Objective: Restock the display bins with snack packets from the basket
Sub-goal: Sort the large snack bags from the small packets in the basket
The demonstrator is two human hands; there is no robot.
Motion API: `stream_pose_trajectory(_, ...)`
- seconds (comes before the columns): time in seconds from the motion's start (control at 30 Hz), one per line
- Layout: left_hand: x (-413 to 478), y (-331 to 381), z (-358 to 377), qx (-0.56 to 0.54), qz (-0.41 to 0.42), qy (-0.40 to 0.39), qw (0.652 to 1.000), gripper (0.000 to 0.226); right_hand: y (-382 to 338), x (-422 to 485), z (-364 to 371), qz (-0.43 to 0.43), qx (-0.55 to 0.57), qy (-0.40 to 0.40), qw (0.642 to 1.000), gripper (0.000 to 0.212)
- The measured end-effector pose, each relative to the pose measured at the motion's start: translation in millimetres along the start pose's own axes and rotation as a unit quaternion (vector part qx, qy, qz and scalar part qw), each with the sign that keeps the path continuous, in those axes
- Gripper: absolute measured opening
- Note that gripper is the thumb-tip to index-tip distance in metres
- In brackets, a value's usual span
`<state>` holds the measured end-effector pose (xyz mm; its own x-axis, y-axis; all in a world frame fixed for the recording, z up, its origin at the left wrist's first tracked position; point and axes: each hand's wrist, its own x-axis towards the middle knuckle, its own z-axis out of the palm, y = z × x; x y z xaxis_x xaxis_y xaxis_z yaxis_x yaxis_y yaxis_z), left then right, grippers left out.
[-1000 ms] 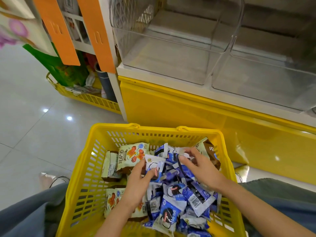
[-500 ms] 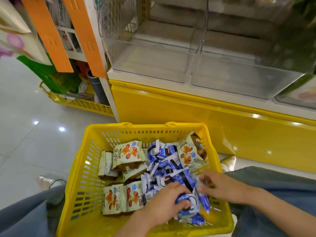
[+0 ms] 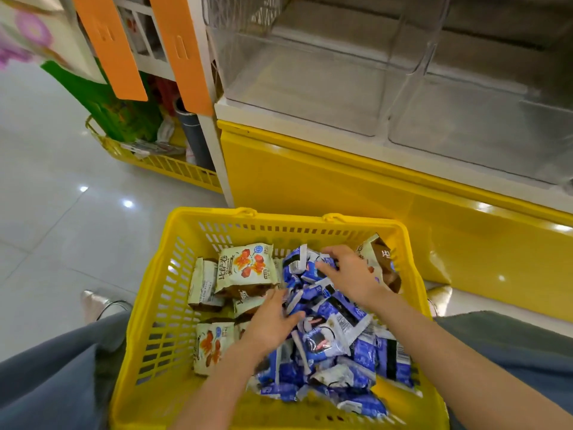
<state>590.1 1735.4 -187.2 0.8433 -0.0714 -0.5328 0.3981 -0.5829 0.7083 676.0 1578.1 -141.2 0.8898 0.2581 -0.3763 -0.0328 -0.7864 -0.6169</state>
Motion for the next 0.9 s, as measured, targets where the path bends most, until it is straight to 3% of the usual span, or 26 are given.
stream_pose_trajectory(0.2, 18.0, -4.9, 14.9, -0.034, -0.006, 0.033, 0.999, 0.067, 17.2, 38.8, 39.7, 0.024, -0.075, -0.056, 0.995, 0.071)
stream_pose_trajectory(0.33, 26.3, -6.1, 20.5, -0.017, 0.027, 0.07, 0.997, 0.052, 24.7, 51.1, 38.3, 0.012, -0.141, -0.087, 0.986, 0.081)
stream_pose_trajectory(0.47, 23.5, -9.6, 23.6, -0.007, 0.048, 0.103, 0.993, 0.042, 25.7, 59.2, 29.1, 0.0, -0.129, -0.129, 0.983, 0.064)
stream_pose_trajectory(0.57, 18.0, -12.6, 17.4, -0.028, 0.047, 0.102, 0.993, 0.035, 27.0, 60.4, 25.2, -0.016, -0.149, -0.104, 0.983, 0.051)
stream_pose_trajectory(0.67, 7.6, -13.6, 4.8, -0.057, 0.04, 0.145, 0.987, 0.012, 25.9, 53.1, 22.5, -0.063, -0.203, -0.051, 0.976, 0.04)
stream_pose_trajectory(0.73, 0.1, -12.0, -5.2, -0.077, 0.034, 0.168, 0.982, 0.022, 22.9, 45.1, 19.2, -0.08, -0.168, -0.026, 0.982, 0.031)
stream_pose_trajectory(0.8, -7.4, -6.8, -15.1, -0.103, 0.033, 0.182, 0.977, 0.044, 16.6, 33.5, 12.9, -0.064, -0.053, -0.016, 0.996, 0.018)
stream_pose_trajectory(0.9, -22.5, 11.5, -28.5, -0.157, 0.044, 0.194, 0.967, 0.056, 7.3, 15.2, -2.3, -0.068, 0.035, 0.052, 0.996, 0.018)
